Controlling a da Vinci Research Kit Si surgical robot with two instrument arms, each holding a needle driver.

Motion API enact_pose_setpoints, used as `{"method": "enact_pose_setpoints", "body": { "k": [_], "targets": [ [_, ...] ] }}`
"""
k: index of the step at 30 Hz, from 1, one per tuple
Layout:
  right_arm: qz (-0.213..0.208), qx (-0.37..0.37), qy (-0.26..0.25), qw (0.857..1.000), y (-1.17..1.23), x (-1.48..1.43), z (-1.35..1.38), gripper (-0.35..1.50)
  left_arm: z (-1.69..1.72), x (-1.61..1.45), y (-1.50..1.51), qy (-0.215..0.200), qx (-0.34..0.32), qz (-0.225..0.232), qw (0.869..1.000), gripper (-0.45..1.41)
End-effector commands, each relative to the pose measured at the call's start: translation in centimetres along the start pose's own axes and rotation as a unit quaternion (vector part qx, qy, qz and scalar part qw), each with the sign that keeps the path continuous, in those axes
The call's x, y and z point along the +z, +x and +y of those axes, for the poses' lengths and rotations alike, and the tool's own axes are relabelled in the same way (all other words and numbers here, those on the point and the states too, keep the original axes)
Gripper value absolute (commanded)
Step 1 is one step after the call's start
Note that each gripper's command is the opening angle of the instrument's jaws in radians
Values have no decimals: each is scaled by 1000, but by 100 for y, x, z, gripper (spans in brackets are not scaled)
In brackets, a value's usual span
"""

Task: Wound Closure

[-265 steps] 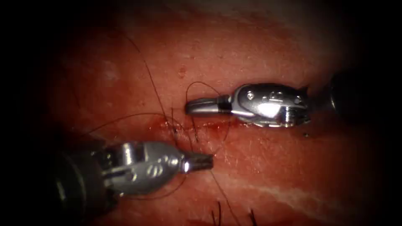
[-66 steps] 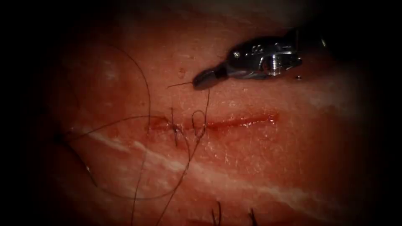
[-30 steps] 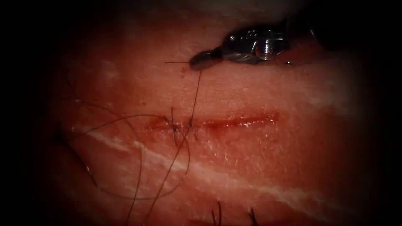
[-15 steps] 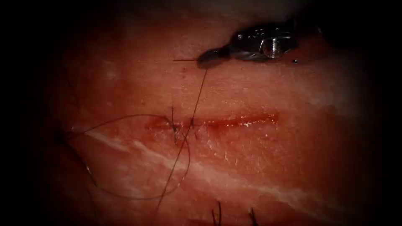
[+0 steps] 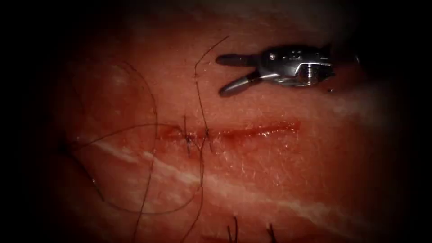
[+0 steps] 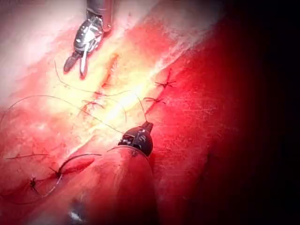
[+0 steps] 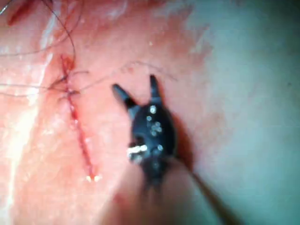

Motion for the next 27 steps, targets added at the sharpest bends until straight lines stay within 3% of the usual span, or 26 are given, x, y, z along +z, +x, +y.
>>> {"method": "enact_pose_setpoints", "body": {
  "k": [1,9,15,17,22,25,27],
  "targets": [
    [12,9,-6,1000,-11,-12,-18,121,-3,7,4,1,2,3,1000,-45],
    [37,26,-55,997,-19,-61,-47,113,-83,-1,42,42,15,16,999,-45],
    [53,18,-53,997,-11,-67,-67,78,-122,9,49,54,25,13,998,-45],
    [59,20,-56,997,-6,-63,-68,69,-133,12,49,55,30,11,998,-45],
    [76,22,-70,994,-3,-40,-64,69,-164,21,45,57,35,7,998,-45],
    [79,18,-73,994,-7,-13,-59,67,-190,36,35,59,36,5,998,-45],
    [83,15,-73,994,-10,10,-57,56,-207,50,22,61,35,4,998,-45]
  ]
}}
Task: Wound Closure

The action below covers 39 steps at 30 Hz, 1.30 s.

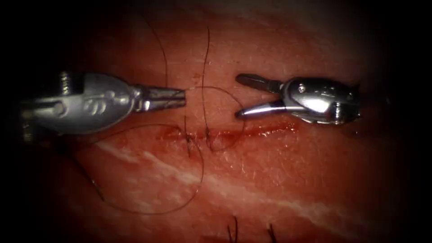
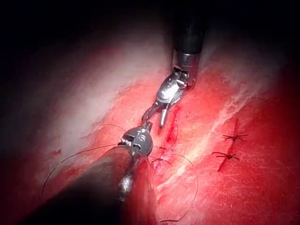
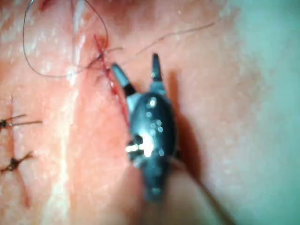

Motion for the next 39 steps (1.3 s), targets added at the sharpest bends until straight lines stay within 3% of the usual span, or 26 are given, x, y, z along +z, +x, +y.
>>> {"method": "enact_pose_setpoints", "body": {
  "k": [1,4,5,6,8,22,31,36,39],
  "targets": [
    [5,-1,6,1000,-12,21,-11,46,-3,17,-12,0,-1,0,1000,-45],
    [19,-2,6,1000,-11,31,-16,29,-12,29,-28,3,0,-2,1000,-45],
    [21,-2,8,1000,-11,31,-17,17,-14,33,-33,5,1,-1,1000,-45],
    [27,-2,11,1000,-9,30,-20,-10,-15,36,-38,6,1,-4,1000,-45],
    [35,-4,12,999,-7,28,-22,-35,-17,45,-48,6,4,-10,1000,-45],
    [92,30,11,995,5,27,-39,-35,-9,115,-88,9,15,-38,999,-45],
    [122,69,5,990,14,26,-42,-35,4,130,-110,8,20,-50,999,-45],
    [126,82,-65,987,25,39,-34,17,19,127,-105,10,20,-57,998,-45],
    [114,82,-98,985,25,48,-31,22,23,123,-104,10,20,-59,998,-45]
  ]
}}
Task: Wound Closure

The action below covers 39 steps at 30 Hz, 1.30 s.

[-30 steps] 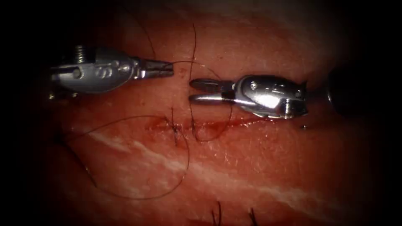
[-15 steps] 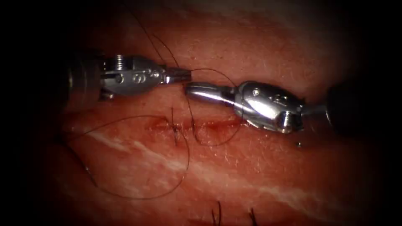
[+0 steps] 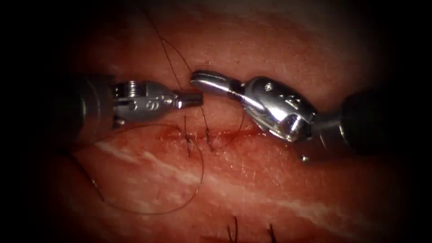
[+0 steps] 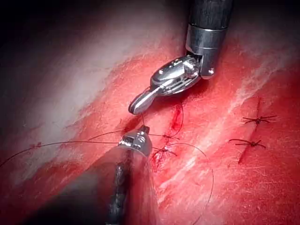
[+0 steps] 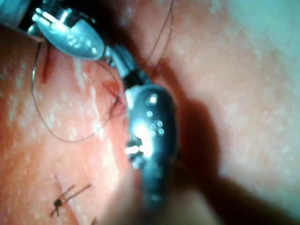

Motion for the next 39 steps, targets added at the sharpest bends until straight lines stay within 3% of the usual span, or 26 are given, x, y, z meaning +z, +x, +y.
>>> {"method": "enact_pose_setpoints", "body": {
  "k": [1,8,10,13,22,39],
  "targets": [
    [-10,-2,-10,1000,-13,7,-5,22,6,7,-1,-1,0,1,1000,-45],
    [-123,-22,-92,988,-33,44,-15,36,21,-10,0,0,0,-10,1000,-45],
    [-154,-25,-120,981,-40,52,-18,52,23,-12,1,1,-2,-17,1000,-45],
    [-161,-35,-146,976,-39,52,-14,71,23,-12,1,3,-3,-22,1000,-45],
    [-168,-51,-191,966,-41,52,-6,71,22,-12,-5,2,-3,-31,1000,-45],
    [-217,-53,-238,945,-78,62,26,52,26,-10,-6,1,-2,-36,999,-45]
  ]
}}
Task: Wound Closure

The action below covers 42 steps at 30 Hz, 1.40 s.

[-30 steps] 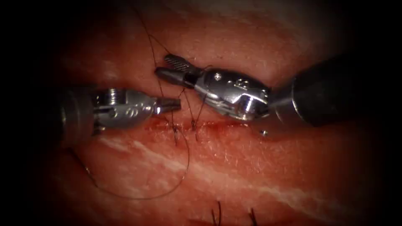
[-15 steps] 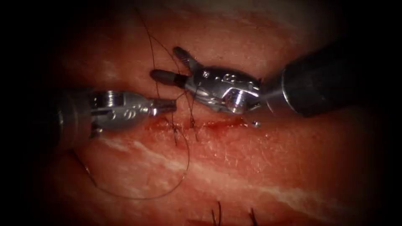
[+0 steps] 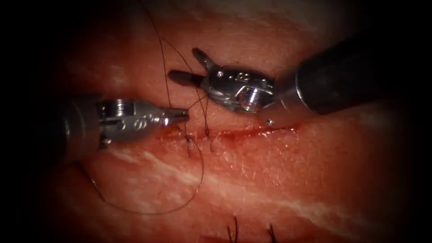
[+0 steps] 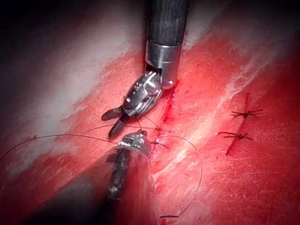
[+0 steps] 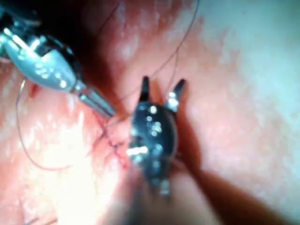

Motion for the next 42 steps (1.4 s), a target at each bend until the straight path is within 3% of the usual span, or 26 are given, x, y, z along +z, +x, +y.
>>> {"method": "enact_pose_setpoints", "body": {
  "k": [1,3,7,11,18,30,36,42],
  "targets": [
    [-7,-2,3,1000,-14,8,-10,49,5,9,0,-1,0,1,1000,-45],
    [-16,-5,7,1000,-19,13,-14,36,5,9,0,-1,0,0,1000,-45],
    [-22,-25,21,999,-28,20,-18,-35,5,8,-1,-1,0,0,1000,-45],
    [-17,-69,37,997,-34,17,-17,-35,4,7,-3,-1,0,0,1000,-45],
    [11,-79,36,996,-27,-5,-10,-35,-4,8,-16,-1,-6,-5,1000,-45],
    [62,-82,48,994,19,-75,-41,-35,-33,19,-53,-3,-28,-21,999,-45],
    [70,-86,59,992,12,-96,-51,-35,-60,25,-57,-6,-34,-23,999,-45],
    [75,-101,72,990,-12,-119,-53,-35,-95,26,-59,-9,-42,-27,999,-45]
  ]
}}
